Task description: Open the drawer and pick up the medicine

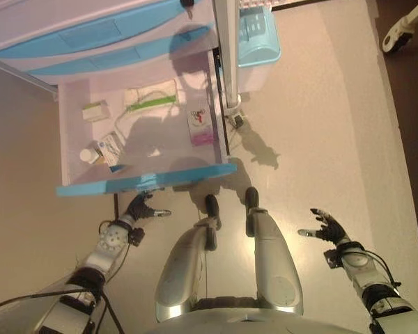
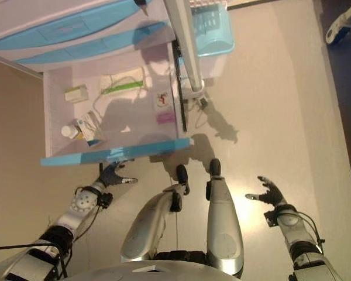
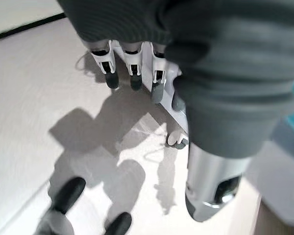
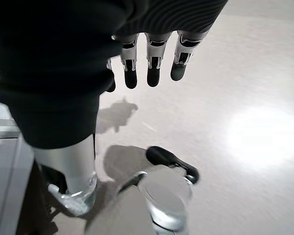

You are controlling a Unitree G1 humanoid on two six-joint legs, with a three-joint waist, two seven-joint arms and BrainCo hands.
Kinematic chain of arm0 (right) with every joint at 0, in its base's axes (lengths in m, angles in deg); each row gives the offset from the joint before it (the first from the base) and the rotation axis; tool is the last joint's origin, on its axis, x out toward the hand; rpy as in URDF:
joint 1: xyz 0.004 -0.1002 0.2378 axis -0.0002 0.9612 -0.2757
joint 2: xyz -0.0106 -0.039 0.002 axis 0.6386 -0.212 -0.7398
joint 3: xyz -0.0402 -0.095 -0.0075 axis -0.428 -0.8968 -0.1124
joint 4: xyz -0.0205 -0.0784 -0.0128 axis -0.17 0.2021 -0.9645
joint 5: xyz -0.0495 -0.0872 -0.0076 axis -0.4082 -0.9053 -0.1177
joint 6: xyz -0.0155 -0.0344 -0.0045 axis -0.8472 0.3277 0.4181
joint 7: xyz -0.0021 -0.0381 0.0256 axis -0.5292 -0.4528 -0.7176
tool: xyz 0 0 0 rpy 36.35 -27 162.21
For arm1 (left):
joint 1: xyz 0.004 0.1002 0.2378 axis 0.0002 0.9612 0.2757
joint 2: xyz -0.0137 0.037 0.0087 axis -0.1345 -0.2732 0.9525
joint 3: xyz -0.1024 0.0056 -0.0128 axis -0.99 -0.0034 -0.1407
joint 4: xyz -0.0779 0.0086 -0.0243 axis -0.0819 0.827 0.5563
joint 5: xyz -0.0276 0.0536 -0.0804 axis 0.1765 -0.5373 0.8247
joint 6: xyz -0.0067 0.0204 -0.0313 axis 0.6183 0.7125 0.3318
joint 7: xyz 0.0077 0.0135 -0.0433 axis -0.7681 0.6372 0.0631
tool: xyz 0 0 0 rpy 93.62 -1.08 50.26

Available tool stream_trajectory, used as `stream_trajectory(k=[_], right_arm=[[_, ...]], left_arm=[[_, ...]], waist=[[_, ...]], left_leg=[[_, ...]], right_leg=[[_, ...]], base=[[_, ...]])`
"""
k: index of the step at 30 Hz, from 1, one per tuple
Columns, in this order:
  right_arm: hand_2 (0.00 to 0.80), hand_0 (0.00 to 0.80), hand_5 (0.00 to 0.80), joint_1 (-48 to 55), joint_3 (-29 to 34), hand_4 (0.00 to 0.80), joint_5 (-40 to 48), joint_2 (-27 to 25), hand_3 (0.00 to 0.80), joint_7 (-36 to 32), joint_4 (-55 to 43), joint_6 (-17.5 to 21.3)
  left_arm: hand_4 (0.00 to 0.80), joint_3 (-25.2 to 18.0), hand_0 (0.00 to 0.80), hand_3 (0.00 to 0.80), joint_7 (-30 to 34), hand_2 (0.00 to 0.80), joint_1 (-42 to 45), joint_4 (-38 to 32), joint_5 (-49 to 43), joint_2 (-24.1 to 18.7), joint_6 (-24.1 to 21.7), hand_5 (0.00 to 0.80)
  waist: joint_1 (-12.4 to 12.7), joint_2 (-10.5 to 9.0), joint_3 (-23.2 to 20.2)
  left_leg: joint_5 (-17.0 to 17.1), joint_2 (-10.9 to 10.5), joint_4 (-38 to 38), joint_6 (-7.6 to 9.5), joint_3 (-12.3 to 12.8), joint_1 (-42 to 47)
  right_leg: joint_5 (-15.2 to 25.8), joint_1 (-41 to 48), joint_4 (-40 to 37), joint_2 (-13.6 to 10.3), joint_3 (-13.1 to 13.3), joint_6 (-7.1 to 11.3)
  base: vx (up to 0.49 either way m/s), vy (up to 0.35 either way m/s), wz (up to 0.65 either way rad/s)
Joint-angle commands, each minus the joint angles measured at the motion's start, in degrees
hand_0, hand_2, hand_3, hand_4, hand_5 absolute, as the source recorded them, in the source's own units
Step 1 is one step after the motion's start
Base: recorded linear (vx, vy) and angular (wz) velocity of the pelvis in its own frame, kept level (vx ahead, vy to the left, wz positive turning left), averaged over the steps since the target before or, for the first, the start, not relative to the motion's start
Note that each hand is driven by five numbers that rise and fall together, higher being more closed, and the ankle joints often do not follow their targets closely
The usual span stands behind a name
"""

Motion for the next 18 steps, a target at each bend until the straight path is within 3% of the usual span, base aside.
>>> stream_trajectory(k=[1,6,9,10,15,18], right_arm=[[0.0,0.0,0.0,3.7,-1.5,0.0,2.8,-2.6,0.0,1.0,-4.1,0.3],[0.0,0.0,0.0,5.4,-1.2,0.0,2.8,-3.0,0.0,1.8,-8.9,-0.4],[0.0,0.0,0.0,6.5,-0.9,0.0,3.5,-2.9,0.0,2.5,-10.0,-0.6],[0.0,0.0,0.0,7.1,-1.0,0.0,3.6,-2.9,0.0,2.7,-10.1,-0.6],[0.0,0.0,0.0,8.1,-1.7,0.0,3.5,-2.5,0.0,4.7,-10.4,0.0],[0.0,0.0,0.0,8.0,-3.0,0.0,3.5,-2.1,0.0,6.0,-10.6,0.8]], left_arm=[[0.0,-2.8,0.0,0.0,0.2,0.0,-3.1,-6.0,-1.6,-6.6,2.9,0.0],[0.0,-5.1,0.0,0.0,8.2,0.0,-12.2,-8.6,-1.0,-17.3,12.5,0.0],[0.0,-6.0,0.0,0.0,10.3,0.0,-18.1,-7.6,-0.9,-21.3,16.9,0.0],[0.0,-5.8,0.0,0.0,10.5,0.0,-20.4,-6.4,-1.0,-22.5,18.4,0.0],[0.0,-4.3,0.0,0.0,9.0,0.0,-31.5,3.1,0.7,-27.2,22.3,0.0],[0.0,-5.2,0.0,0.0,2.9,0.0,-36.3,10.3,4.2,-28.8,24.0,0.0]], waist=[[-1.7,-0.01,-1.3],[-2.6,-1.41,-1.0],[-3.2,-2.06,-1.0],[-3.4,-2.17,-1.0],[-4.8,-2.57,-1.0],[-5.4,-2.95,-1.0]], left_leg=[[-6.9,-1.0,7.3,0.8,-1.4,-2.1],[-7.6,-0.6,11.3,1.79,-0.1,-7.2],[-8.6,-0.8,13.4,2.38,0.4,-9.5],[-10.4,-0.9,14.4,2.28,0.2,-9.4],[-11.4,-0.9,16.5,2.64,1.1,-11.6],[-11.7,-0.9,17.3,2.66,1.3,-12.6]], right_leg=[[-7.4,-1.6,8.9,2.7,-1.6,0.76],[-5.6,-5.6,9.6,3.3,-0.8,0.62],[-4.9,-7.5,9.9,3.5,-0.1,0.92],[-6.3,-7.4,10.7,3.7,0.4,1.38],[-5.2,-9.0,10.0,4.1,1.5,1.89],[-4.7,-9.8,9.3,4.6,2.2,2.04]], base=[[0.088,0.073,-0.03],[0.024,0.039,-0.05],[0.058,0.04,-0.04],[0.098,0.06,-0.06],[0.043,0.061,-0.15],[0.013,0.029,-0.16]])
